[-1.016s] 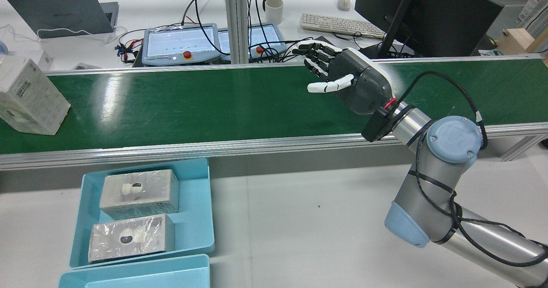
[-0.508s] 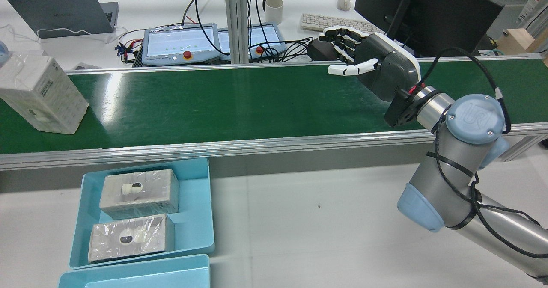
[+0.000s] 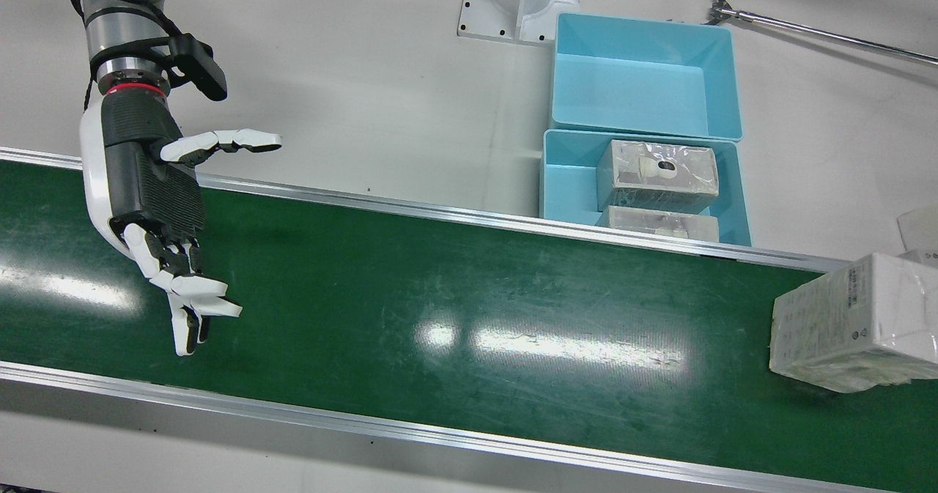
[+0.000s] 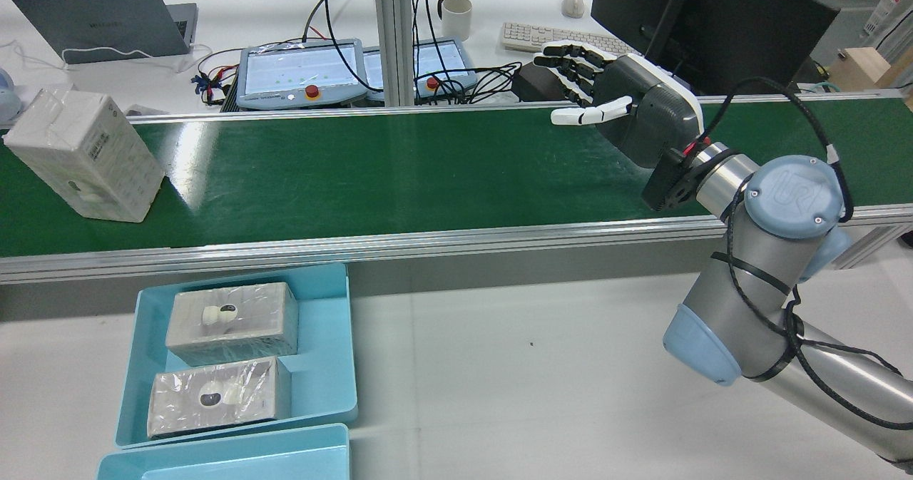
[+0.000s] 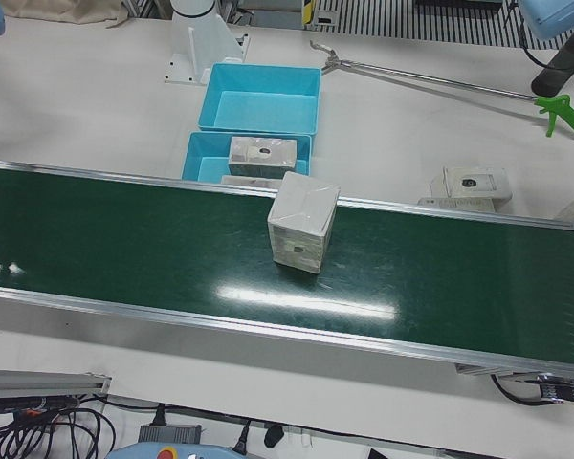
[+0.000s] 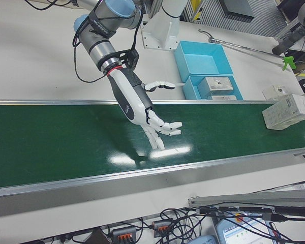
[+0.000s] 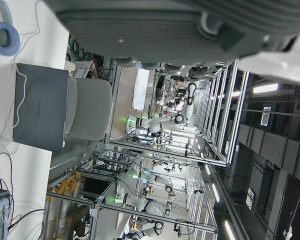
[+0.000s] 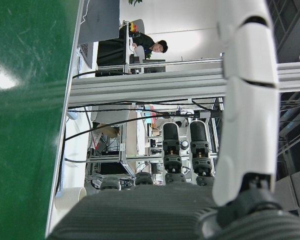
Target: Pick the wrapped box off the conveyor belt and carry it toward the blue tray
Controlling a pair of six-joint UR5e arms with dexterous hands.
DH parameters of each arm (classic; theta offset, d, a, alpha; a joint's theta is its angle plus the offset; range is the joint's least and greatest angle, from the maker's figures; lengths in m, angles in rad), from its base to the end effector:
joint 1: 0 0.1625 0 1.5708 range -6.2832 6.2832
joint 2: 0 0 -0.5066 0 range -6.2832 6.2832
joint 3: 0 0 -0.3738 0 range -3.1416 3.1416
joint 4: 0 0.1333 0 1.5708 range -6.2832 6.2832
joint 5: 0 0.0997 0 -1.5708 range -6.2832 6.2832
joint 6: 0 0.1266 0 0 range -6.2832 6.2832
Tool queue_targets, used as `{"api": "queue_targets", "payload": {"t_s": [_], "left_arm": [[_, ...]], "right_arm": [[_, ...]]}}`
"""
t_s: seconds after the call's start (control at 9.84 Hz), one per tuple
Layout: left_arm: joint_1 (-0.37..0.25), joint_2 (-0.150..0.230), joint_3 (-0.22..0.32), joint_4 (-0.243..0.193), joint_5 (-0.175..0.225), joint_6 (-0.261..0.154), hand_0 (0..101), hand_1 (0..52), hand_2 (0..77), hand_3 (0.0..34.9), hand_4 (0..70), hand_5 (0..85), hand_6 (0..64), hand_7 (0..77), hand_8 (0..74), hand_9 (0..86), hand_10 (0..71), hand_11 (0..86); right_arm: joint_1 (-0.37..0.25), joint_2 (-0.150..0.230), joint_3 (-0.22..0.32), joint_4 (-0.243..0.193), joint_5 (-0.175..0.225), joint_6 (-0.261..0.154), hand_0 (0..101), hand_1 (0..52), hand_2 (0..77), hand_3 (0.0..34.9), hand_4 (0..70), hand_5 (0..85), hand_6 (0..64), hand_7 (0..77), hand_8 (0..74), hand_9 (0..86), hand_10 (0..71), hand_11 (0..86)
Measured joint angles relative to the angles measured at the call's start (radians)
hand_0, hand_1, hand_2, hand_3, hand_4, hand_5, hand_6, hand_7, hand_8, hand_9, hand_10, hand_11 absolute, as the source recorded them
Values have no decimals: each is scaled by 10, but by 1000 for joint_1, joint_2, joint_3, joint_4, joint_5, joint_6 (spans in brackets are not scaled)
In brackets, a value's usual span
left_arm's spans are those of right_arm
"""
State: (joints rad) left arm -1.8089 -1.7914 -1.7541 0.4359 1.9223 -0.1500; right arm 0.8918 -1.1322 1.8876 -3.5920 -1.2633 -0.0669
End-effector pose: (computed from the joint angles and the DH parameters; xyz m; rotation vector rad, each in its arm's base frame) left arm -0.2217 -0.5329 0.6134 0.2962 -2.1441 2.2298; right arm -0.2635 -0.5998 0.4237 -0.4549 -2.3294 1.7441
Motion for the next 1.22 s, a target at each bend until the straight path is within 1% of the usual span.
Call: {"api": "queue_targets", "payload": {"t_s": [0.1,0.2,0.3,0.41,0.51,0.61,0.71,0.81,1.02,1.12,1.22], "left_arm": [[0,0,0,0,0,0,0,0,5,0,0,11,0,5,5,0,0,0],[0,0,0,0,0,0,0,0,5,0,0,11,0,5,5,0,0,0],[0,0,0,0,0,0,0,0,5,0,0,11,0,5,5,0,5,0],[0,0,0,0,0,0,0,0,11,0,0,11,0,5,5,0,5,0],[0,0,0,0,0,0,0,0,11,0,0,11,0,5,5,0,5,0],[0,0,0,0,0,0,0,0,11,0,0,11,0,5,5,0,5,0],[0,0,0,0,0,0,0,0,11,0,0,11,0,5,5,0,5,0],[0,0,0,0,0,0,0,0,11,0,0,11,0,5,5,0,5,0],[0,0,0,0,0,0,0,0,5,0,0,11,0,5,5,0,5,0],[0,0,0,0,0,0,0,0,11,0,0,11,0,5,5,0,5,0],[0,0,0,0,0,0,0,0,5,0,0,11,0,5,5,0,5,0]], "right_arm": [[-1,0,-3,3,1,-8,489,136,142,91,109,289,55,229,0,33,0,16],[-2,0,-5,9,2,-20,489,136,142,91,109,289,55,229,0,33,0,16],[-3,-1,-7,19,2,-32,465,109,131,108,104,267,22,207,0,33,0,16],[-3,-3,-11,35,3,-47,465,109,131,108,104,267,22,207,0,33,0,16],[-4,-5,-23,67,3,-61,463,109,131,100,93,267,38,202,0,33,0,16],[-5,-8,-38,98,4,-69,463,109,131,100,93,267,38,202,0,33,0,16],[-6,-11,-47,118,4,-72,458,104,120,75,49,235,5,164,0,27,0,16],[-7,-12,-53,129,5,-74,457,115,114,79,93,251,38,185,0,22,0,16],[-11,-12,-56,136,5,-75,457,115,131,81,93,251,38,185,0,22,0,16],[-11,-12,-56,137,5,-76,463,142,142,79,93,251,38,185,0,22,0,16],[-12,-12,-56,137,5,-76,463,142,142,79,93,251,38,185,0,22,0,16]]}}
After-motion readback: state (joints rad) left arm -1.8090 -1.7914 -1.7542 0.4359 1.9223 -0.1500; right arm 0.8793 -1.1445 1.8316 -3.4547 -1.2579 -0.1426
